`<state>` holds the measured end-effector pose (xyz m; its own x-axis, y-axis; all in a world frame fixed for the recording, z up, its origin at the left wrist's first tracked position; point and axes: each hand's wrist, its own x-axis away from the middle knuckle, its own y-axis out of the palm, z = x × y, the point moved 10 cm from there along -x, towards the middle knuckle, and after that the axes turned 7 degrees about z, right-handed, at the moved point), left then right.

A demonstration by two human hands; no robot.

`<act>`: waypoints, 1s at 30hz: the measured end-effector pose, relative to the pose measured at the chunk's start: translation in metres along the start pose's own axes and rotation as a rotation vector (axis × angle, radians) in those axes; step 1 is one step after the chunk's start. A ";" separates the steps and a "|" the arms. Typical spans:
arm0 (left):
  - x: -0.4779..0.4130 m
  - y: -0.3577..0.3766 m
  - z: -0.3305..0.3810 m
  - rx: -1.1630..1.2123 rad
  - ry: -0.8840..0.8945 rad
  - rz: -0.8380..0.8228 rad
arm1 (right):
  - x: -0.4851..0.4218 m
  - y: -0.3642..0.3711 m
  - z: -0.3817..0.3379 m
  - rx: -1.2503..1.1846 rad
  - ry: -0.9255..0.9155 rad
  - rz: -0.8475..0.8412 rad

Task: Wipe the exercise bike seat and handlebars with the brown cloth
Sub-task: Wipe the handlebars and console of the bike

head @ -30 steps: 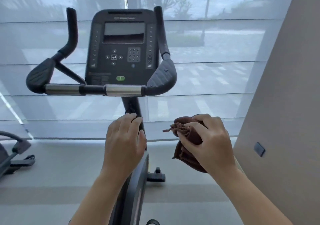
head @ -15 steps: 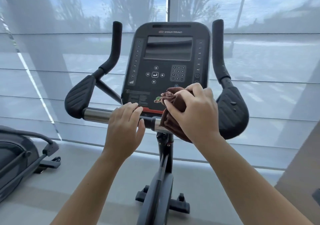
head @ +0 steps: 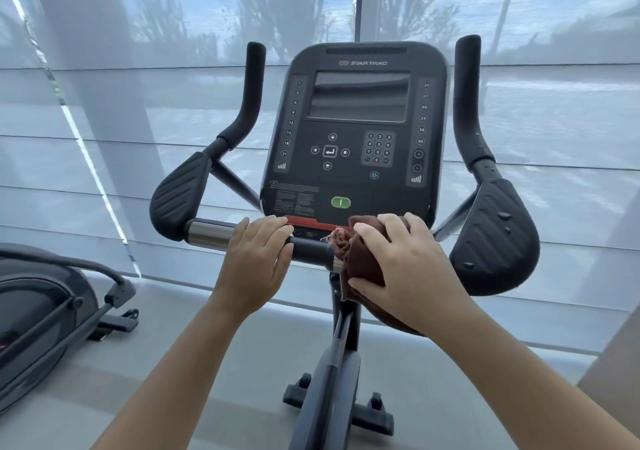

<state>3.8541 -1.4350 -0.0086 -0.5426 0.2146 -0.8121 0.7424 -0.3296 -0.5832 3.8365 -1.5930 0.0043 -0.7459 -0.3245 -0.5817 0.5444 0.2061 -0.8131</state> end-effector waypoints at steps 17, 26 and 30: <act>0.009 -0.004 -0.021 0.063 0.020 -0.003 | -0.035 0.019 -0.046 0.018 0.032 0.048; 0.009 -0.004 -0.026 0.148 0.039 0.061 | -0.042 0.025 -0.054 0.087 0.035 -0.025; 0.010 -0.005 -0.027 0.147 0.045 0.081 | -0.033 0.015 -0.048 0.114 0.101 0.055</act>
<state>3.8555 -1.4063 -0.0143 -0.4627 0.2213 -0.8584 0.7157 -0.4781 -0.5091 3.8513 -1.5352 0.0103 -0.7456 -0.2201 -0.6290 0.6210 0.1129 -0.7756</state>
